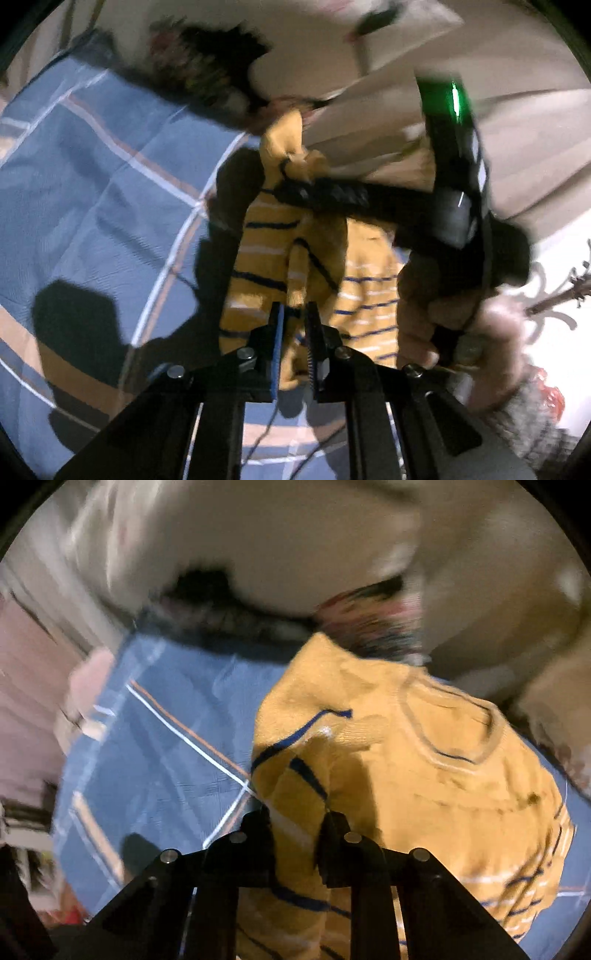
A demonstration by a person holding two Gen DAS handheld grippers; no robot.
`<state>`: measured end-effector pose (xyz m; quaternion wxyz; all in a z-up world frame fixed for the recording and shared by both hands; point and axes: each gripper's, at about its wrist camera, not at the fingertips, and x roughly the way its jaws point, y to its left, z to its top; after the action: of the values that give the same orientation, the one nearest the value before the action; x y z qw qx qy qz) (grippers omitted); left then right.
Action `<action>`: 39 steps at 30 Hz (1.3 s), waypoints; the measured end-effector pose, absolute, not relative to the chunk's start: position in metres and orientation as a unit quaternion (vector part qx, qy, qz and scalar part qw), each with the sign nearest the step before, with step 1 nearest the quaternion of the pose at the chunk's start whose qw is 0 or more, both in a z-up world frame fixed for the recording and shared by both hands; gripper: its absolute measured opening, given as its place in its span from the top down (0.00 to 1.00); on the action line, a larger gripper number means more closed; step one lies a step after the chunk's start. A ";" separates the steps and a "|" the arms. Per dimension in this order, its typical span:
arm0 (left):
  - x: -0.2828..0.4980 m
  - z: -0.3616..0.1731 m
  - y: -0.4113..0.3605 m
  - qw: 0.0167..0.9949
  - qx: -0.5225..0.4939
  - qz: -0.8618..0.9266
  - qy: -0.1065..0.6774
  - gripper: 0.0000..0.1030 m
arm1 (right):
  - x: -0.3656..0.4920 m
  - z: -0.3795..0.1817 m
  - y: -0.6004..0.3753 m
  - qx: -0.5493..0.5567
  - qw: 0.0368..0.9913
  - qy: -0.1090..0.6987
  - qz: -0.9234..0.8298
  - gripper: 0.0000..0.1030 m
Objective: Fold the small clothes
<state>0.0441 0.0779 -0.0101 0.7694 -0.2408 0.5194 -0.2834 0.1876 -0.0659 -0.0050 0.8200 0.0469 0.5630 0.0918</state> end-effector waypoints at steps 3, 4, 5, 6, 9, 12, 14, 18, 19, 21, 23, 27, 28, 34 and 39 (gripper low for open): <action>0.033 0.014 0.072 0.778 -0.241 -0.280 0.508 0.90 | 0.162 0.014 -0.121 0.099 0.836 0.533 0.085 0.82; 0.030 0.017 0.070 0.779 -0.240 -0.279 0.508 0.90 | 0.153 0.016 -0.137 0.113 0.840 0.525 0.077 0.82; 0.028 0.019 0.064 0.780 -0.237 -0.278 0.508 0.90 | 0.146 0.020 -0.153 0.126 0.843 0.518 0.070 0.82; 0.028 0.020 0.058 0.783 -0.229 -0.273 0.510 0.90 | 0.134 0.022 -0.180 0.148 0.848 0.504 0.063 0.83; 0.035 0.025 0.041 0.782 -0.201 -0.276 0.521 0.90 | 0.110 0.019 -0.233 0.183 0.848 0.497 0.034 0.82; 0.042 0.021 0.002 0.783 -0.164 -0.291 0.525 0.90 | 0.091 0.003 -0.280 0.208 0.848 0.487 0.003 0.82; 0.042 0.009 -0.028 0.779 -0.140 -0.304 0.530 0.90 | 0.083 -0.013 -0.307 0.238 0.842 0.484 -0.005 0.79; 0.045 -0.023 -0.080 0.760 -0.099 -0.320 0.558 0.88 | 0.062 -0.034 -0.349 0.288 0.825 0.483 -0.061 0.67; 0.043 -0.031 -0.088 0.756 -0.088 -0.316 0.566 0.88 | 0.052 -0.029 -0.361 0.306 0.825 0.471 -0.066 0.66; 0.039 -0.043 -0.099 0.750 -0.077 -0.312 0.578 0.88 | 0.041 -0.018 -0.362 0.314 0.827 0.461 -0.072 0.66; 0.038 -0.051 -0.103 0.749 -0.072 -0.308 0.582 0.88 | 0.027 0.004 -0.357 0.300 0.842 0.445 -0.054 0.66; 0.037 -0.050 -0.101 0.745 -0.079 -0.306 0.587 0.88 | 0.012 0.026 -0.327 0.260 0.856 0.446 -0.019 0.66; 0.038 -0.047 -0.100 0.745 -0.082 -0.308 0.585 0.88 | 0.010 0.026 -0.318 0.238 0.855 0.459 -0.028 0.66; 0.036 -0.024 -0.066 0.756 -0.103 -0.300 0.573 0.86 | -0.028 0.011 -0.310 0.270 0.840 0.469 -0.027 0.56; 0.044 -0.022 -0.059 0.769 -0.088 -0.285 0.566 0.85 | -0.036 0.020 -0.279 0.213 0.870 0.444 -0.005 0.46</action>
<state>0.0442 -0.0591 -0.0221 0.7687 -0.0881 0.5659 -0.2847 -0.0362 -0.2792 0.0202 0.8702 0.2129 0.4443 -0.0053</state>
